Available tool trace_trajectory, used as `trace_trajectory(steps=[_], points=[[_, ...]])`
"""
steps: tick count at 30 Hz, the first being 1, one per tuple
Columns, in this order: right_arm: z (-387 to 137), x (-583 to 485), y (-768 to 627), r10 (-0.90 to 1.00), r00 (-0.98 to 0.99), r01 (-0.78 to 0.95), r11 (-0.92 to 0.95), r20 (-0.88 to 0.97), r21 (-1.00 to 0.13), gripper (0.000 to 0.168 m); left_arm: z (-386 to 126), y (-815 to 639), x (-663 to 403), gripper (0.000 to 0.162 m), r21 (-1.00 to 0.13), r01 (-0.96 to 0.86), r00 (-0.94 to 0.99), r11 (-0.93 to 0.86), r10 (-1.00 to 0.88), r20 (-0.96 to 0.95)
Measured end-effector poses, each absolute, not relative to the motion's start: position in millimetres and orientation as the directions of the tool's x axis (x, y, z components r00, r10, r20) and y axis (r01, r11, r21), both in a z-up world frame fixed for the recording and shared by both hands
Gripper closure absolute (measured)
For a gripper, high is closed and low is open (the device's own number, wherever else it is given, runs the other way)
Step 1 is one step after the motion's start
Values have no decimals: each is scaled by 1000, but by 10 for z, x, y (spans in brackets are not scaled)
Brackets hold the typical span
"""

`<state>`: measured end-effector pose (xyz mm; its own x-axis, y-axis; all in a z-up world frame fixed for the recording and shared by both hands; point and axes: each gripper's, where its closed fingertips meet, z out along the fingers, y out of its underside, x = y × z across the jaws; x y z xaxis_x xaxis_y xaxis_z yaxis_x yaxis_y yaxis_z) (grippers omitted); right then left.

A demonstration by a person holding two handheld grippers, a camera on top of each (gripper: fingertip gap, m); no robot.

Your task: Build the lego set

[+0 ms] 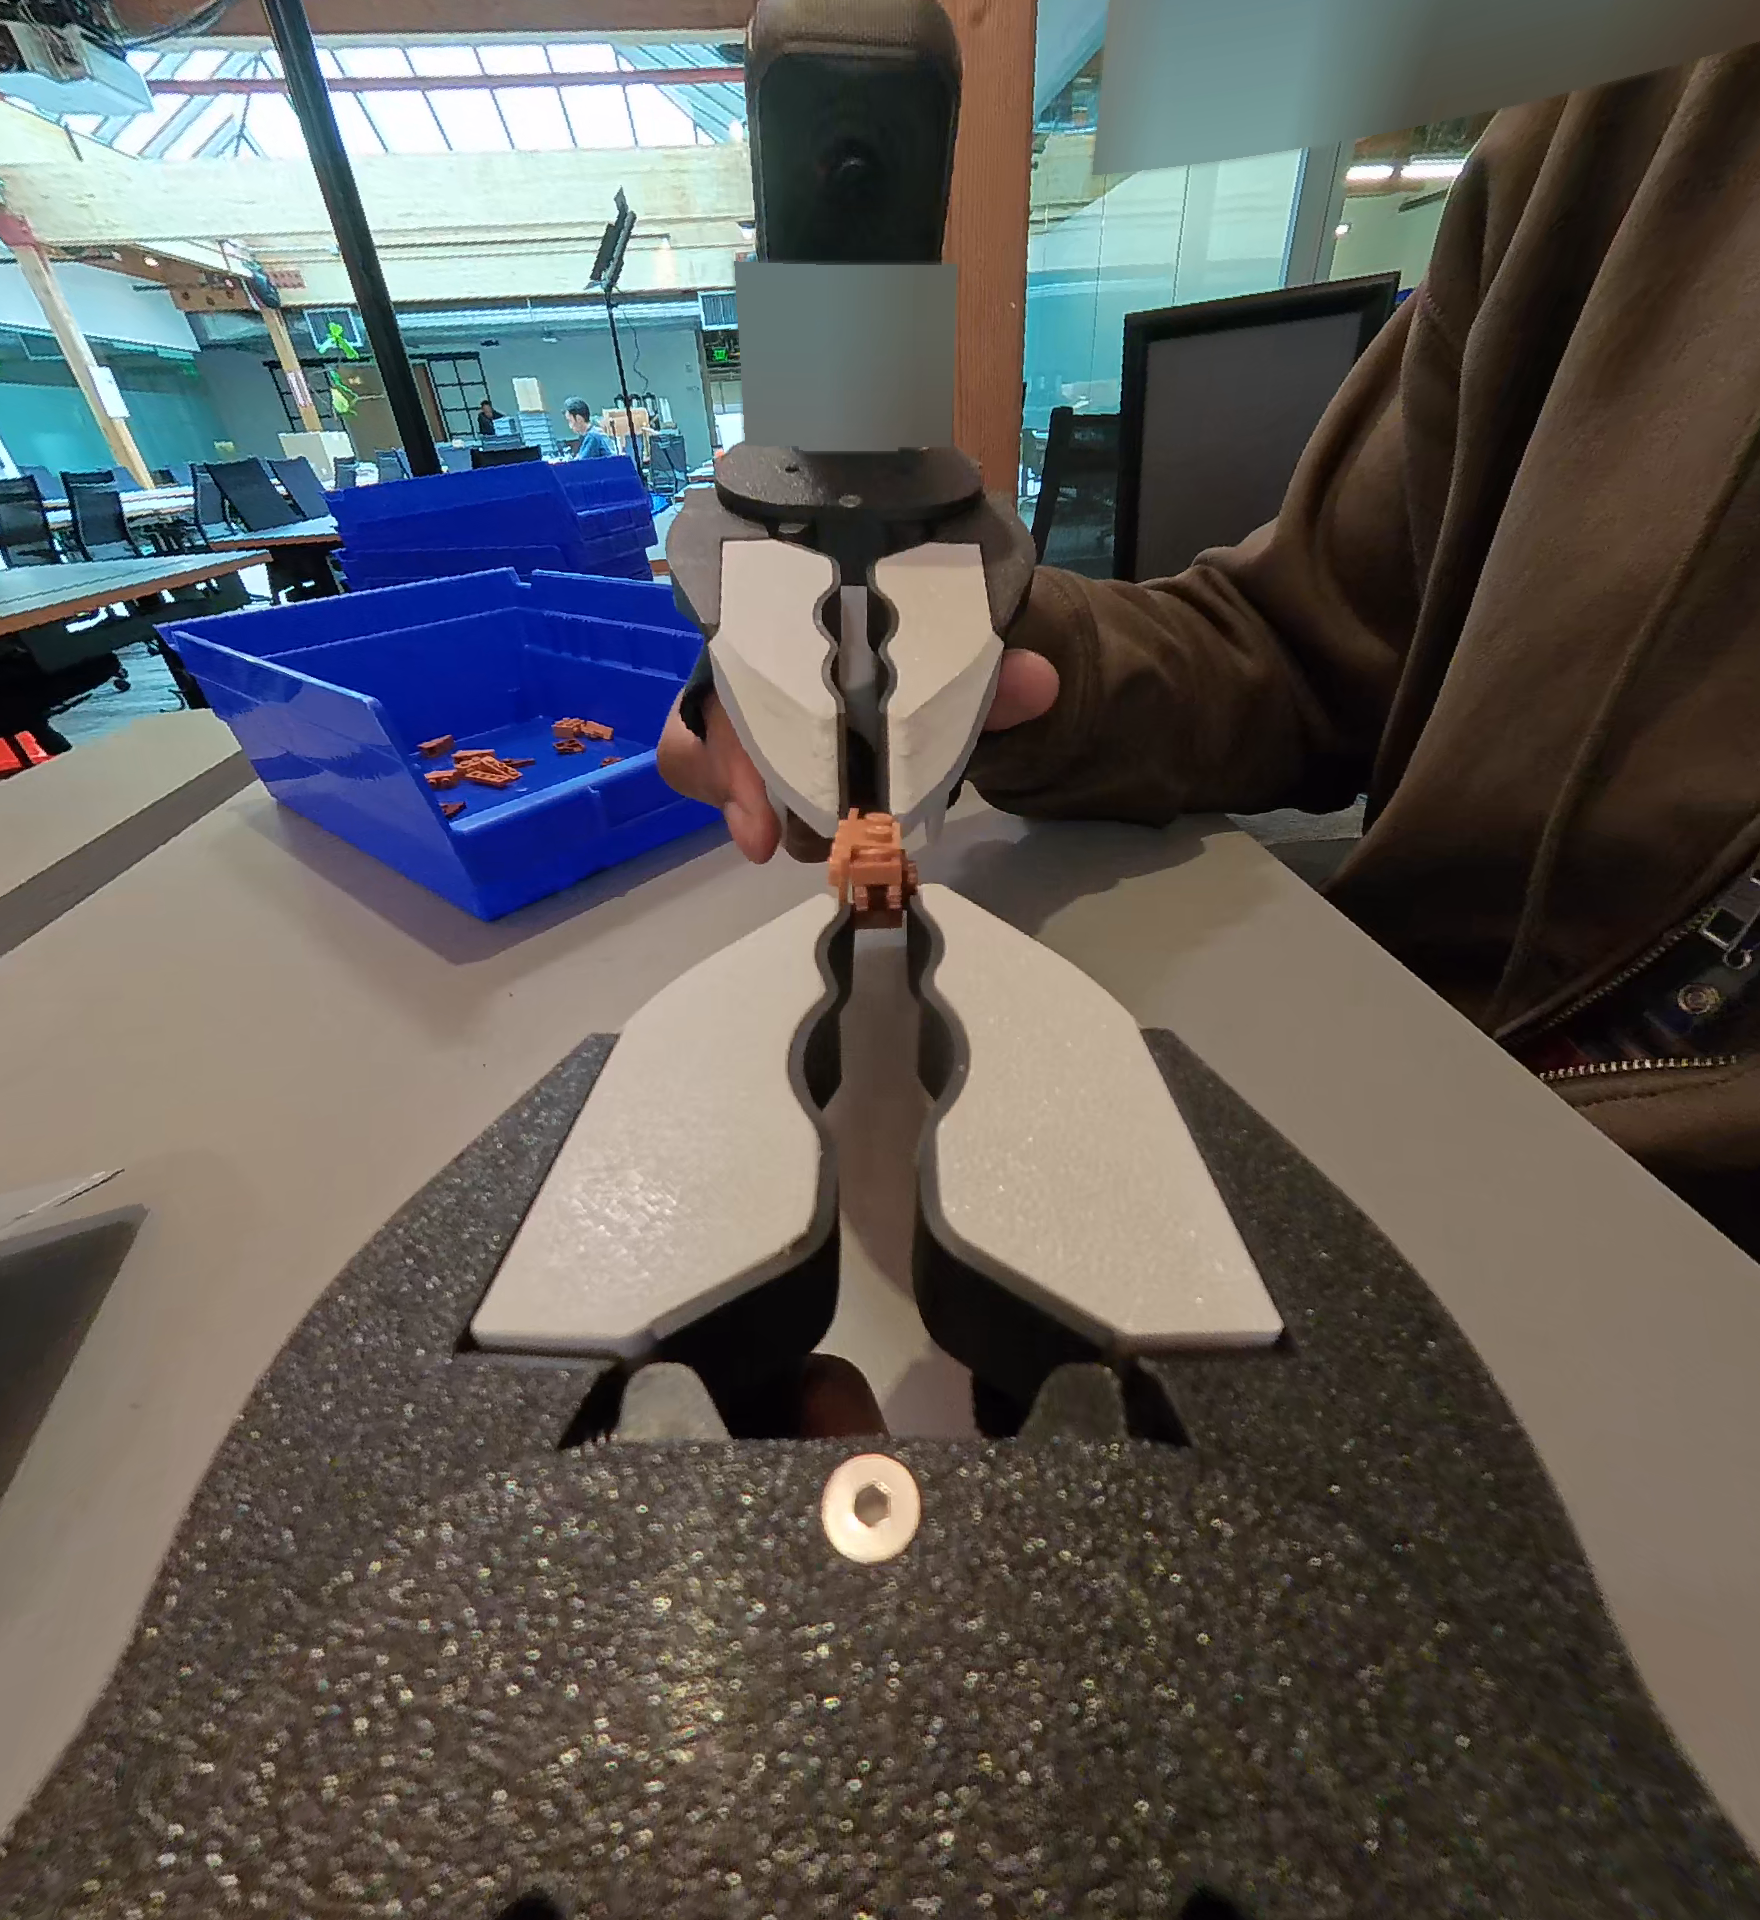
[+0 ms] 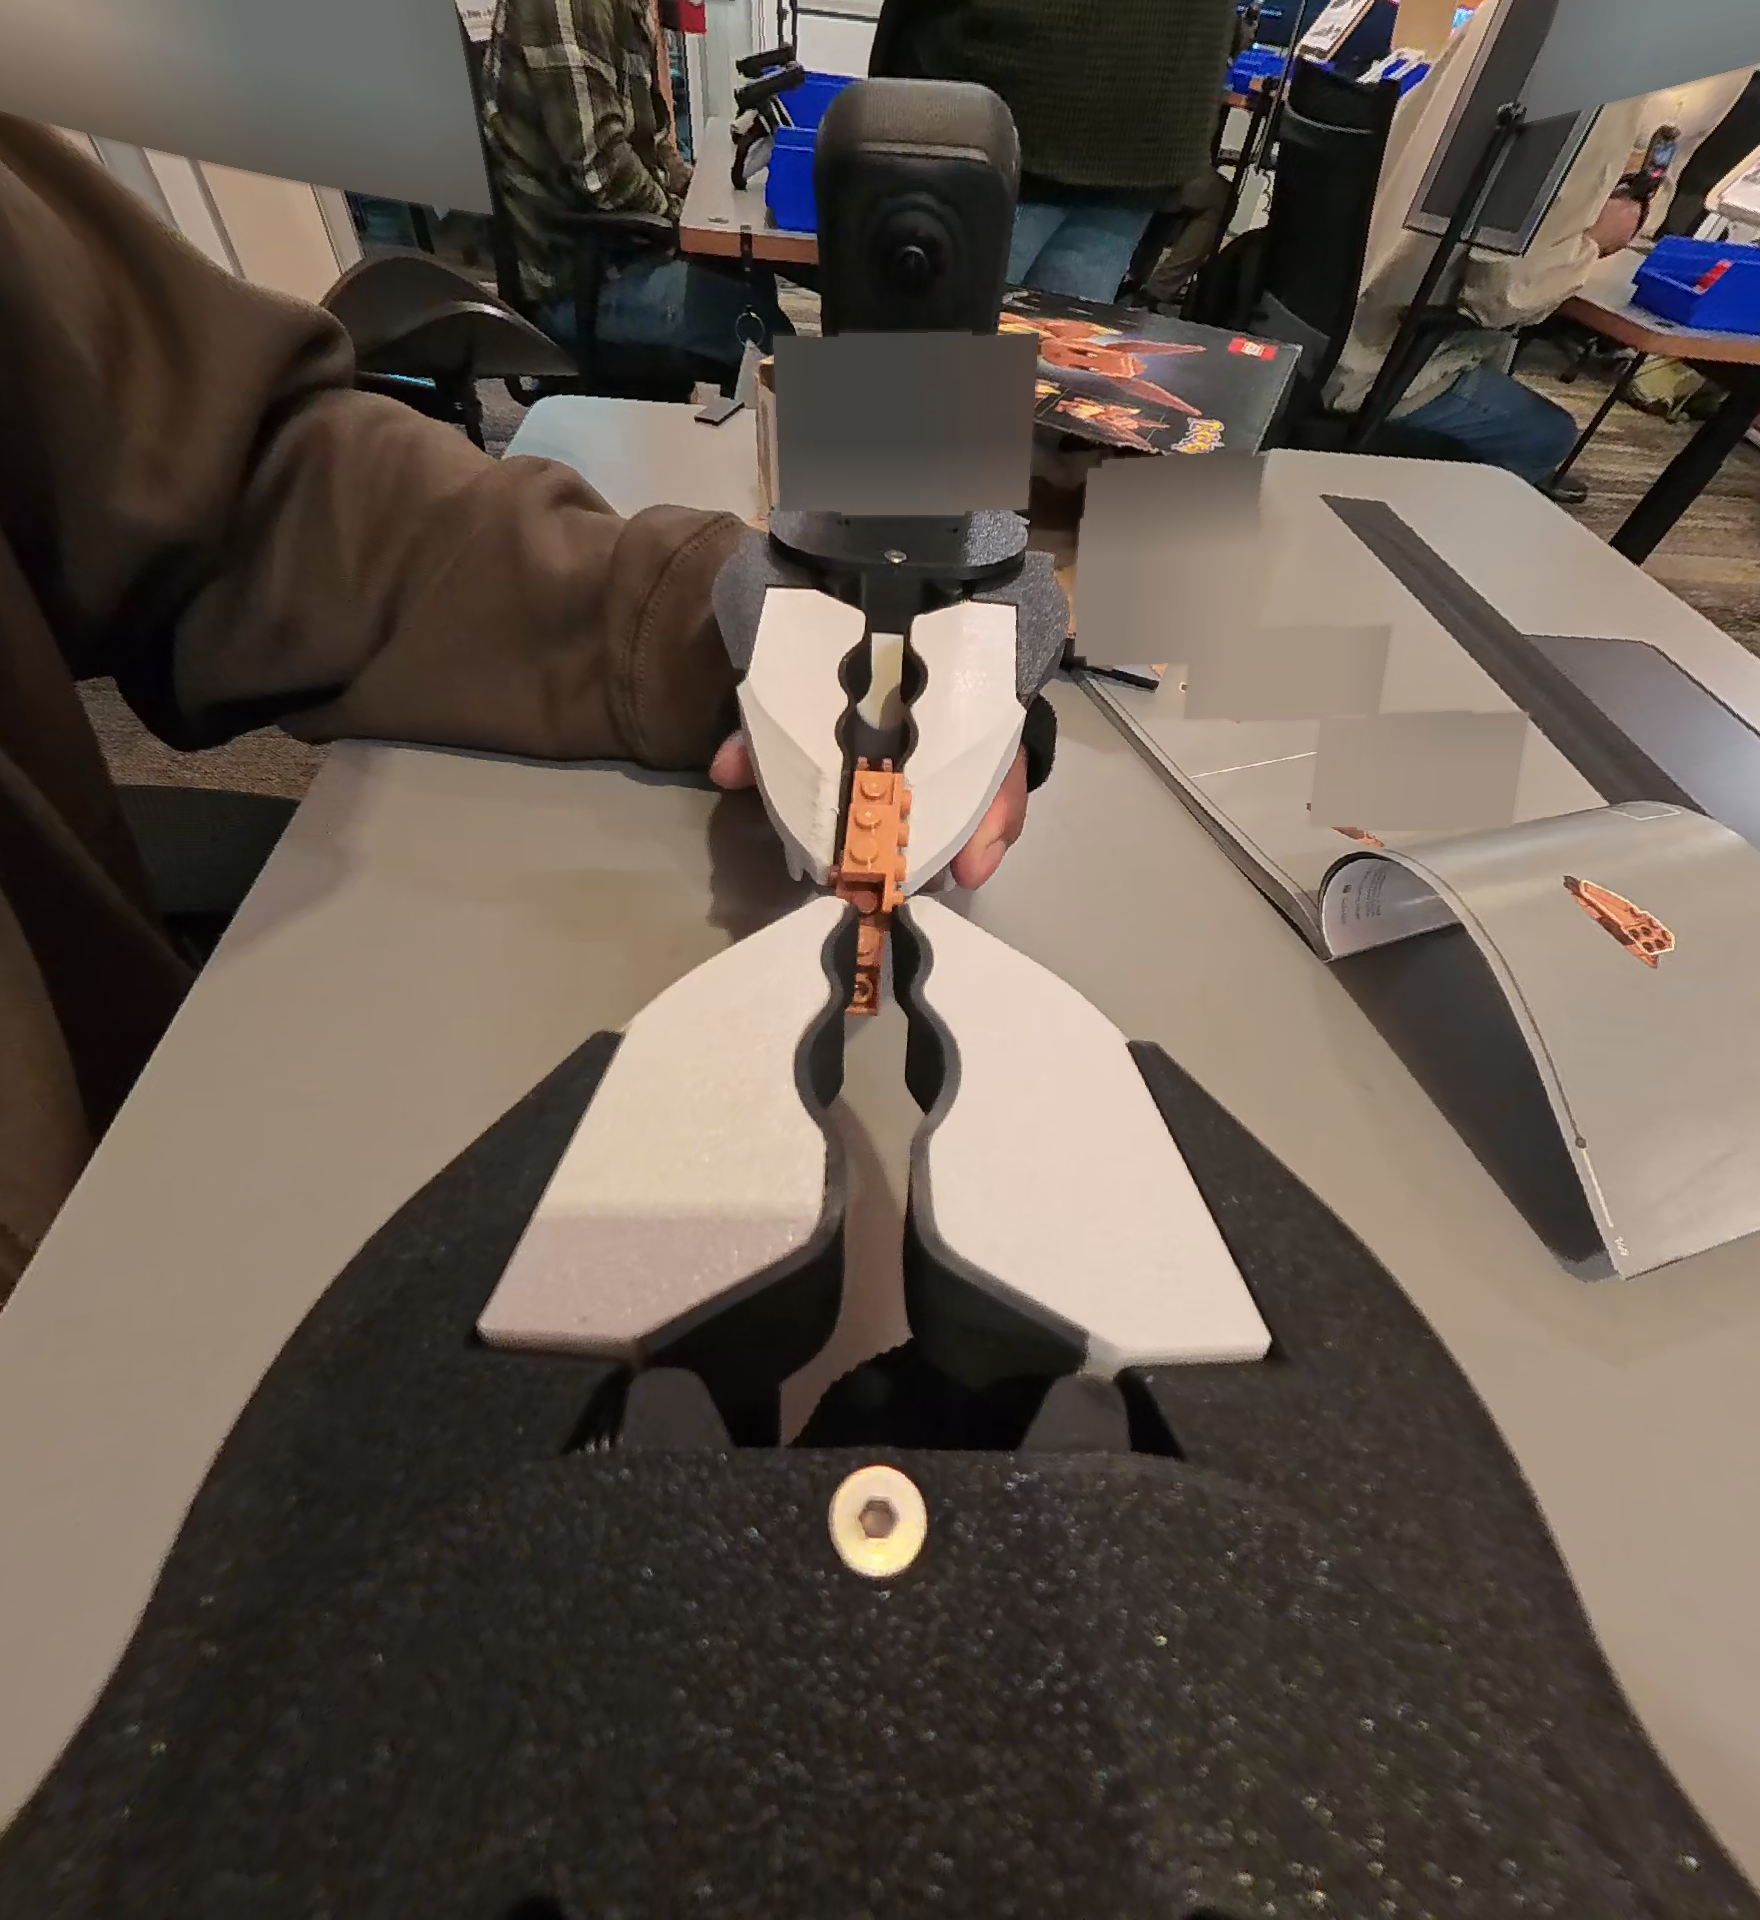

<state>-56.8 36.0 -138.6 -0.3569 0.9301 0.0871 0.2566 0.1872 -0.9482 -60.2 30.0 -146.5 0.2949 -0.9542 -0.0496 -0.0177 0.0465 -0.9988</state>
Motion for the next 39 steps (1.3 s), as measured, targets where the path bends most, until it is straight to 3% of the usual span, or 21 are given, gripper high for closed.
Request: trace_trajectory(steps=[39], points=[[-1254, -575, 279, 878, -322, 155, 419, 355, -895, 154, -1299, 254, -610, 153, -990, 93, 291, 105, -954, -73]])
